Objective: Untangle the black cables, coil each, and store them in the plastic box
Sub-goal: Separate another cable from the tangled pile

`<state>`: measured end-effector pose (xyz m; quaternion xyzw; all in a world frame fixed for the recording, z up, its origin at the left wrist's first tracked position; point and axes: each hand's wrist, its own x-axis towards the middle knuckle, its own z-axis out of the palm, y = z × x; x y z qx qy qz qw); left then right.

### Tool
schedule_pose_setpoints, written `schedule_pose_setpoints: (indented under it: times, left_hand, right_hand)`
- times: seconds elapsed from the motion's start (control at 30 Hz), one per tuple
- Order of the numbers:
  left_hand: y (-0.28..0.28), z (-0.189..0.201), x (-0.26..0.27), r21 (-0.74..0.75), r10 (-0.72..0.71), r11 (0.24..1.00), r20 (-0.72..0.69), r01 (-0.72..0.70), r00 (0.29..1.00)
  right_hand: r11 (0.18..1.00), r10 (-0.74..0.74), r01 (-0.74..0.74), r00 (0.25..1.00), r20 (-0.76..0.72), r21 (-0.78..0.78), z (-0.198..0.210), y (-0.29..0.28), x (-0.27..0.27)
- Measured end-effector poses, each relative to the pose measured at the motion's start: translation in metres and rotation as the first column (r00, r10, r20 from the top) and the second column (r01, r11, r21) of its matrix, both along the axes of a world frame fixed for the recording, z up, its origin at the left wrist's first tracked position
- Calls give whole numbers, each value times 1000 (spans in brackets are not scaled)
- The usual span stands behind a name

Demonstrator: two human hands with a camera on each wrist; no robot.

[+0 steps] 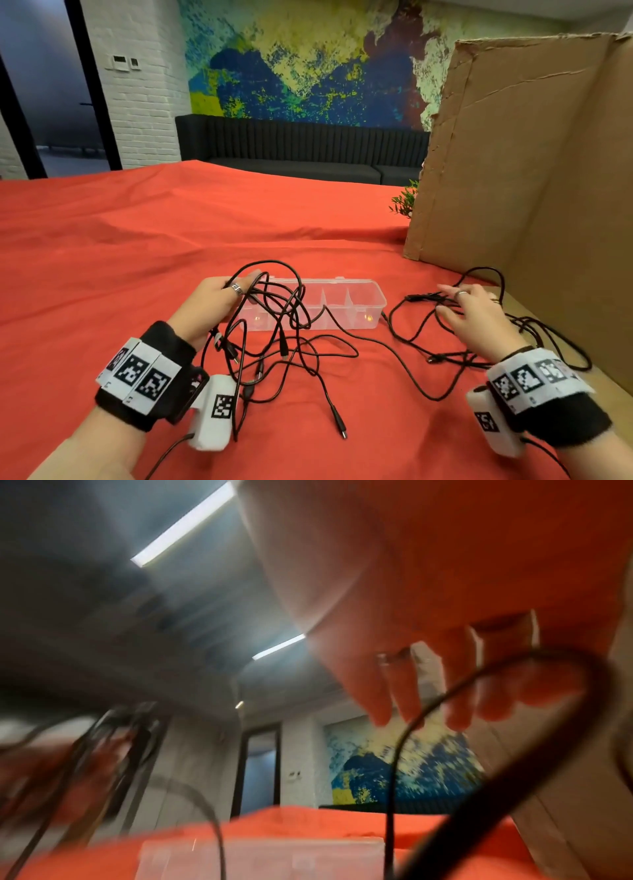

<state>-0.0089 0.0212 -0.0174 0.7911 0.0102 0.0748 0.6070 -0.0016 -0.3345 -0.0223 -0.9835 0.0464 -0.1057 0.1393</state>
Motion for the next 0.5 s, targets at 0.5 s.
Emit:
schedule_pose_setpoints:
  times: [0.5]
  left_hand:
    - [-22, 10, -13, -263, -67, 962, 13, 69, 998]
  right_hand:
    - [458, 559, -604, 766, 317, 652, 25, 142, -39]
